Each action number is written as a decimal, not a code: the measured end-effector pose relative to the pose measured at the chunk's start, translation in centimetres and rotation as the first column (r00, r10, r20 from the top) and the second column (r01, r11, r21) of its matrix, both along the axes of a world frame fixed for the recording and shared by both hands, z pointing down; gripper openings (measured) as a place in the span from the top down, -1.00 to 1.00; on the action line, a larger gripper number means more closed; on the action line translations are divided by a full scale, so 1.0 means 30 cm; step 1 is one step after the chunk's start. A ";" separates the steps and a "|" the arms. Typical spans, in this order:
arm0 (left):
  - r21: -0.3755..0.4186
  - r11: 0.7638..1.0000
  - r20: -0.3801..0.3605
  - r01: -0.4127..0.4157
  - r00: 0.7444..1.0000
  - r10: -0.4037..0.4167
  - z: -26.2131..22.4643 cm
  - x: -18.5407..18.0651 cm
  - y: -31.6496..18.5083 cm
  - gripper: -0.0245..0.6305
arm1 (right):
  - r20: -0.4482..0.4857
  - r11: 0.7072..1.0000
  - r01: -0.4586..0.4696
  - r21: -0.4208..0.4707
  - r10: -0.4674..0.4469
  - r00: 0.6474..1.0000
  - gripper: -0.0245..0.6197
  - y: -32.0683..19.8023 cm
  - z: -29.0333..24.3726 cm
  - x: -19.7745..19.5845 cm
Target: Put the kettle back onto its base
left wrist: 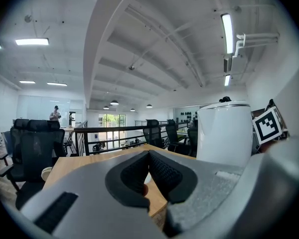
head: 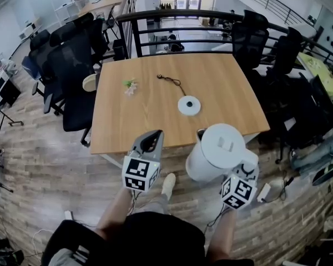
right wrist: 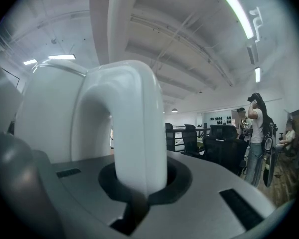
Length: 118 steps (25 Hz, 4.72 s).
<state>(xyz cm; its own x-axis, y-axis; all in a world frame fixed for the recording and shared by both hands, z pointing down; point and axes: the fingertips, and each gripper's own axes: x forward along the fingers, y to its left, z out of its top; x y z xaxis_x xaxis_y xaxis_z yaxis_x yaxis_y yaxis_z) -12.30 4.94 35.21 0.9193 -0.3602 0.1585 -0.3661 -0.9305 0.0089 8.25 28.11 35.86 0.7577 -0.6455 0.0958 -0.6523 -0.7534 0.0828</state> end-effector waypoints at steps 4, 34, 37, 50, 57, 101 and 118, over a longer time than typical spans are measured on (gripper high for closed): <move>-0.009 1.000 0.007 -0.007 1.000 0.007 0.005 0.113 -0.089 0.92 | 0.015 1.000 -0.008 -0.003 0.008 1.000 0.89 -0.080 0.004 0.102; -0.062 0.998 0.056 -0.028 0.998 0.032 0.114 0.640 -0.634 0.92 | -0.016 0.999 -0.012 0.030 0.012 1.000 0.89 -0.644 0.012 0.655; -0.066 0.998 0.063 -0.019 0.998 0.023 0.129 0.670 -0.676 0.92 | -0.027 1.000 0.006 0.025 -0.005 1.000 0.89 -0.700 0.016 0.692; -0.088 0.991 0.108 0.098 0.990 -0.088 0.231 0.705 -0.793 0.92 | -0.052 0.988 0.145 0.046 -0.142 0.988 0.89 -0.955 0.079 0.808; -0.105 0.970 0.127 0.220 0.970 -0.207 0.288 0.682 -0.817 0.92 | -0.049 0.973 0.224 0.059 -0.222 0.974 0.89 -1.059 0.157 0.867; -0.196 0.814 0.206 0.546 0.835 -0.511 0.658 0.533 -0.857 0.92 | -0.020 0.862 0.506 -0.021 -0.506 0.862 0.87 -1.462 0.591 0.882; -0.226 0.814 0.221 0.534 0.842 -0.491 0.708 0.545 -0.831 0.92 | -0.032 0.862 0.507 0.020 -0.506 0.862 0.87 -1.422 0.631 0.884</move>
<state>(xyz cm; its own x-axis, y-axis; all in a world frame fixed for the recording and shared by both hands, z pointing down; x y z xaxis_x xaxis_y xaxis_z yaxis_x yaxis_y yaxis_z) 4.04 -19.98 56.46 0.5710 -0.6960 0.4354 -0.8063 -0.5752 0.1380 34.78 -14.56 54.79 0.3278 -0.9429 0.0592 -0.9426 -0.3221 0.0886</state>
